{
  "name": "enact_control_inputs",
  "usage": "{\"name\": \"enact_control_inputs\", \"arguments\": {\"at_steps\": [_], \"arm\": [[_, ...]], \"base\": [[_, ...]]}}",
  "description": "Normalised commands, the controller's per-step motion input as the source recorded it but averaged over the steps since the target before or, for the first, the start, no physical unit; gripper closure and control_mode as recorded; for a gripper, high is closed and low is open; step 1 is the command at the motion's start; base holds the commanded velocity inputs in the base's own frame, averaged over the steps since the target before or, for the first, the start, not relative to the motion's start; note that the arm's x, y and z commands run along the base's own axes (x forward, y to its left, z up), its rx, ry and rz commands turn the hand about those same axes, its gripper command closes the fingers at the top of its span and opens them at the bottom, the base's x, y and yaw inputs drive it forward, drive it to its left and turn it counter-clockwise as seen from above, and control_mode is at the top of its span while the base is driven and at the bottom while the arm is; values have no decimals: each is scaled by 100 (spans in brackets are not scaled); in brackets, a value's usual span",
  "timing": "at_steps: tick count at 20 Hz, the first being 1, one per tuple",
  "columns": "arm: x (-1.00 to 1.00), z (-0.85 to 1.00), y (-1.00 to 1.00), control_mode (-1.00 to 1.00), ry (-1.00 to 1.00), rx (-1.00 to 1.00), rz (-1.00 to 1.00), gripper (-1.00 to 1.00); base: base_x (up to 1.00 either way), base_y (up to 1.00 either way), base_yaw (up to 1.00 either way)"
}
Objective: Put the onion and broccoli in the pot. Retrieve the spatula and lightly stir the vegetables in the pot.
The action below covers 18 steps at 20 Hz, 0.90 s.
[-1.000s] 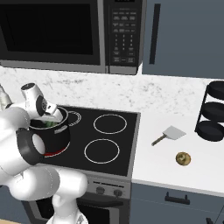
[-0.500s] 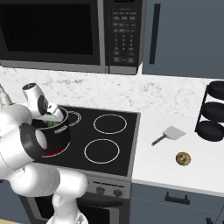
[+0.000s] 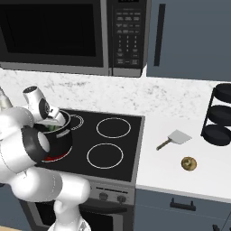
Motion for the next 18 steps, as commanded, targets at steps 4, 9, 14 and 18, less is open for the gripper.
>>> {"name": "enact_control_inputs", "arguments": {"at_steps": [4, 9, 14, 18], "arm": [[-1, -18, 0, -100, 1, 0, 0, 100], [0, -22, 0, -100, 3, 0, 0, 100], [0, -20, 0, -100, 3, 0, 0, 100], [0, -18, 6, -100, 2, 0, 0, 100]], "base": [[0, 0, 0], [0, 0, 0], [0, 0, 0], [0, 0, 0]]}}
